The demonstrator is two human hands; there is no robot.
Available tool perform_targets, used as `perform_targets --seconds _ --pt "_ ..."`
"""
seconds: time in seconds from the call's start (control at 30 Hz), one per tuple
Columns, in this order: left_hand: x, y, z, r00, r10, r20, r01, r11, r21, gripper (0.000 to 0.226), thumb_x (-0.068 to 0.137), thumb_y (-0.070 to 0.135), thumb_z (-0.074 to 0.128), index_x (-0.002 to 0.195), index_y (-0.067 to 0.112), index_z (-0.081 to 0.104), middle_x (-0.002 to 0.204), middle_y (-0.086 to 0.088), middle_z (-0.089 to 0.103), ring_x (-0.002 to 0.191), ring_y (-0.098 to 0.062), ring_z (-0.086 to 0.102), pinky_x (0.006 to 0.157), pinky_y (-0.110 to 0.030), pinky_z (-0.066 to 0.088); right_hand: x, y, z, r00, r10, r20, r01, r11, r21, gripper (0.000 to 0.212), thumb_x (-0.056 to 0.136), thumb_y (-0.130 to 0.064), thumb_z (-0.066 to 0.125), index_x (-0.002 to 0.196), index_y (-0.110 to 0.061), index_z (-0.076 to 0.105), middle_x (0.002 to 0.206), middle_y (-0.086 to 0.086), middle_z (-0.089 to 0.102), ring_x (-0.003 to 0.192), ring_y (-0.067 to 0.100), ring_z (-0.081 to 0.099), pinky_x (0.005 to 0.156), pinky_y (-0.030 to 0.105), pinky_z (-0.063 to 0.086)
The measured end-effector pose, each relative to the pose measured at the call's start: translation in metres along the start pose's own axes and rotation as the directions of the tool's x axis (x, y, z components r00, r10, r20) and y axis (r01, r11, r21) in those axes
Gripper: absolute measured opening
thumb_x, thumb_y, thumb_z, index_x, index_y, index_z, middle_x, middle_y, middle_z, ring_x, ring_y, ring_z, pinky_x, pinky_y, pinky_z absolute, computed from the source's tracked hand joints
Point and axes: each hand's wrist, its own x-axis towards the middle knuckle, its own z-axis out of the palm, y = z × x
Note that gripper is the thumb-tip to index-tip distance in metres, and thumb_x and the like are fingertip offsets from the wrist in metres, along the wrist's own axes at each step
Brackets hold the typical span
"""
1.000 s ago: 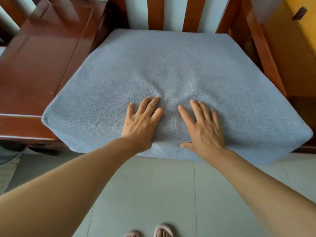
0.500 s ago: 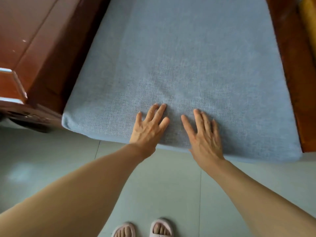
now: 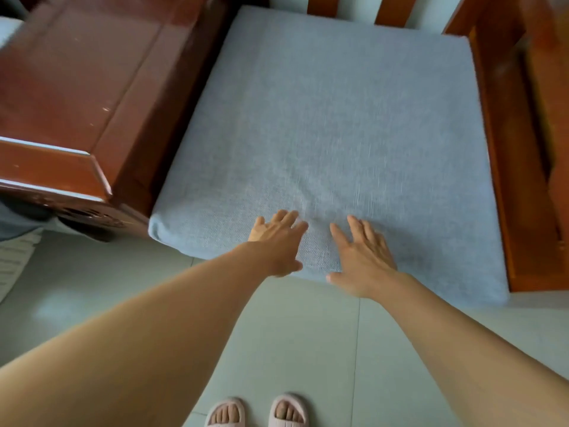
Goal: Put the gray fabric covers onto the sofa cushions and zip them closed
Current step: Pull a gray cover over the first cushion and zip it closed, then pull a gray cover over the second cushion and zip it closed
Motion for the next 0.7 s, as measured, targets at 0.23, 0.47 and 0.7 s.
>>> perform_targets --seconds 0.23,0.47,0.7 --pt "-0.072 -0.018 -0.058 0.989 -0.138 0.044 0.139 0.990 -0.017 0.092 0.086 0.049 0.059 0.151 0.027 -0.002 0.159 -0.005 -0.009 0.146 -0.026 -0.011 0.115 -0.054 0.004 -0.032 -0.036 -0.078 0.999 -0.034 -0.033 0.033 0.999 -0.026 0.091 0.086 -0.050 0.057 0.151 -0.023 -0.002 0.156 0.012 -0.016 0.143 0.031 -0.014 0.117 0.046 0.002" --pt "-0.133 -0.048 -0.118 0.963 -0.267 -0.046 0.262 0.961 -0.088 0.090 0.086 0.049 0.060 0.151 0.026 0.002 0.159 -0.004 -0.004 0.146 -0.025 -0.006 0.114 -0.054 0.007 -0.054 -0.088 -0.151 0.987 -0.129 -0.099 0.121 0.989 -0.087 0.084 0.087 -0.048 0.057 0.149 -0.019 0.008 0.155 0.014 -0.009 0.143 0.032 -0.007 0.117 0.045 0.007" --pt "-0.195 -0.091 -0.139 0.909 -0.386 -0.154 0.364 0.918 -0.157 0.086 0.085 0.048 0.060 0.150 0.024 0.009 0.157 -0.004 0.005 0.145 -0.024 0.001 0.112 -0.052 0.011 -0.063 -0.151 -0.182 0.962 -0.228 -0.151 0.201 0.964 -0.173 0.082 0.086 -0.047 0.058 0.148 -0.016 0.015 0.155 0.015 0.001 0.142 0.032 0.003 0.115 0.043 0.014"
